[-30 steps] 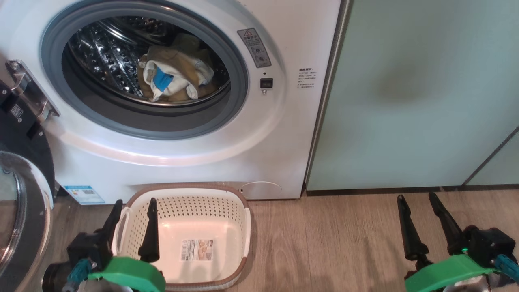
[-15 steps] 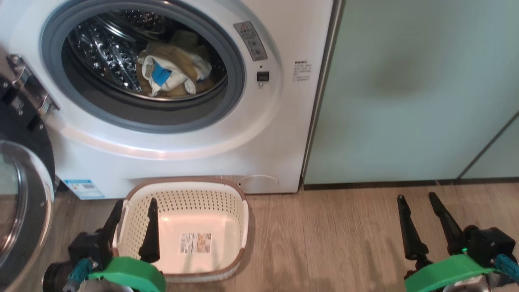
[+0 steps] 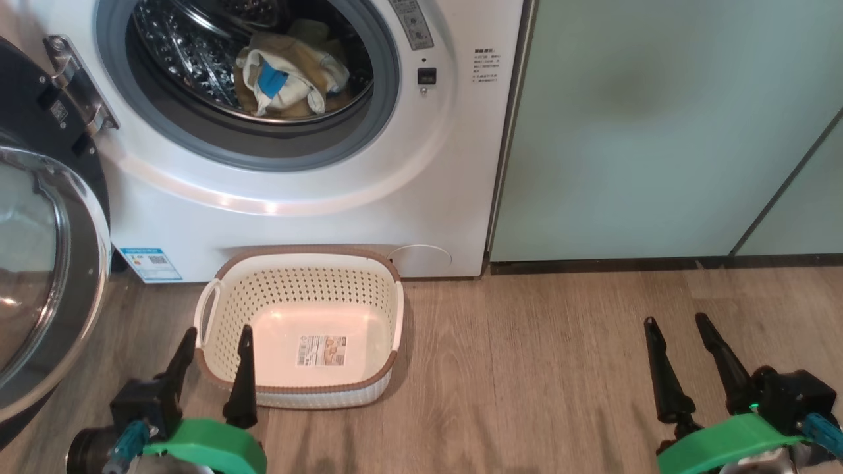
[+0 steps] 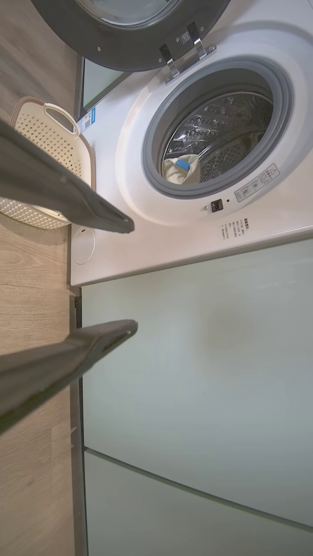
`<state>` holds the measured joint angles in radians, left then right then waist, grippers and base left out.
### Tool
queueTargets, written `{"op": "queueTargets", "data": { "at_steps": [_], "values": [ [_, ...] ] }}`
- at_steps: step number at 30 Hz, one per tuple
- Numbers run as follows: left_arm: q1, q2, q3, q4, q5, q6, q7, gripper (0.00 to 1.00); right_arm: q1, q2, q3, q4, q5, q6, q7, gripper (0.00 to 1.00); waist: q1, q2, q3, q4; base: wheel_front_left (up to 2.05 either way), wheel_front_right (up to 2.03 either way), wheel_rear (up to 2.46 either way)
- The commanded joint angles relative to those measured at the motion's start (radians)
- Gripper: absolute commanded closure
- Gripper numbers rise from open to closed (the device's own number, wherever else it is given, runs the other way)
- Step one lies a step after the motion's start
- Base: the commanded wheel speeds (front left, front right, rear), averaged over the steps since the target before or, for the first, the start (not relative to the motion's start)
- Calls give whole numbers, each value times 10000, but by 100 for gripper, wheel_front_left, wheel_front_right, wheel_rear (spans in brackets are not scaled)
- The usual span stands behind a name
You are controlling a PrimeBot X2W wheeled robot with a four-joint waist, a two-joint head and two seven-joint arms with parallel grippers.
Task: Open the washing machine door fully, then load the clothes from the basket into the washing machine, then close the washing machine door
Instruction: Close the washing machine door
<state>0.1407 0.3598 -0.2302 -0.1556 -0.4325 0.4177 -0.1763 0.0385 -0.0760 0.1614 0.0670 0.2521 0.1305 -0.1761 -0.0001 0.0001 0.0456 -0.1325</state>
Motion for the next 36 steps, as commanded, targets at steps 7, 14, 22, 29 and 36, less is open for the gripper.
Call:
{"op": "queueTargets", "data": {
  "at_steps": [7, 14, 22, 29, 36],
  "values": [
    [-511, 279, 406, -261, 2, 141, -122, 0, -234, -69, 178, -329, -93, 2, -52, 0, 1, -1, -6, 15, -11, 11, 0],
    [-529, 305, 395, -246, -14, 141, -146, 0, -221, -58, 145, -342, -112, 2, -65, 0, 1, -1, 17, 69, 0, 0, 0],
    [-663, 315, 304, -216, -16, 66, -173, 0, -192, -40, 17, -369, -128, 2, -81, 0, 1, -1, 87, 394, 0, 0, 0],
    [-786, 234, 229, -161, 20, 105, -244, 0, -209, -80, -32, -446, -157, 2, -37, 0, 1, -1, 197, 1352, 0, 0, 0],
    [-780, 123, 187, -70, -3, 118, -365, 0, -198, -159, -25, -520, -158, 2, 46, 0, 1, -1, 214, 2634, 0, 0, 0]
  ]
}}
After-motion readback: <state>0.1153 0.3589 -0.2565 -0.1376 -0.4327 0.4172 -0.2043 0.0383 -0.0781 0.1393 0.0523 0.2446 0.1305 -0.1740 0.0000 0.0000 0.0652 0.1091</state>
